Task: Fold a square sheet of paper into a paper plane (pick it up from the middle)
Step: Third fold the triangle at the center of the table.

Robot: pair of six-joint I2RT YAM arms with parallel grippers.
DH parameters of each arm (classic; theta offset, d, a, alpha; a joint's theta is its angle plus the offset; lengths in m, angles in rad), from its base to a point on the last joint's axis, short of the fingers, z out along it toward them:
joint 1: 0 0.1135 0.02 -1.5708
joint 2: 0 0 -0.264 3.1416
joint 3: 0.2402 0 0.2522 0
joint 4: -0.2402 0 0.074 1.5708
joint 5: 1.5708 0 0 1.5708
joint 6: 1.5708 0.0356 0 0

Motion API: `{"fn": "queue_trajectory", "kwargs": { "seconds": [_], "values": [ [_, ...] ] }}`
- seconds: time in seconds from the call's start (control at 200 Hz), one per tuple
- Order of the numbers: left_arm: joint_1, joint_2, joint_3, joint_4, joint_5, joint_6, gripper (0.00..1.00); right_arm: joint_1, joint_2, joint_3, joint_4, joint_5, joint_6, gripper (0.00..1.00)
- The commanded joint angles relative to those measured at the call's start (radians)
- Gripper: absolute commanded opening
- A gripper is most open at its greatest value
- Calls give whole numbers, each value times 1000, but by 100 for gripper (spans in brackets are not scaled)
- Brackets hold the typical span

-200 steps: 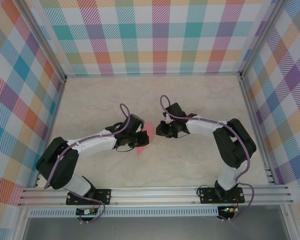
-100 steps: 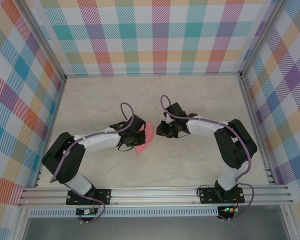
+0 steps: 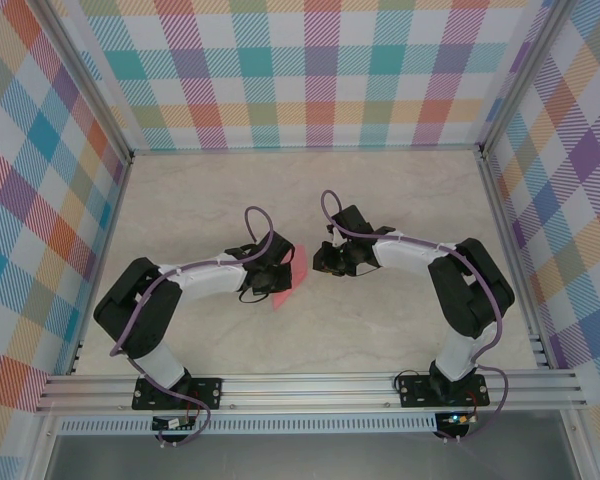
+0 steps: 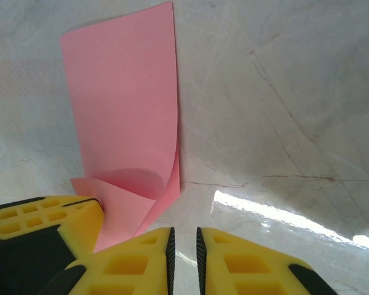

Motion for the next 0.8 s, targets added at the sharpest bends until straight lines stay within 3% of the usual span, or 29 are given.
{"fn": "queue_trajectory", "kwargs": {
  "seconds": [0.0,0.795],
  "values": [
    [-5,15,22,-30,-26,-10,2,5,-31,8,-4,-19,-1,19],
    [-5,56,24,-61,-48,-18,1,57,57,46,86,-134,30,14]
  ]
}}
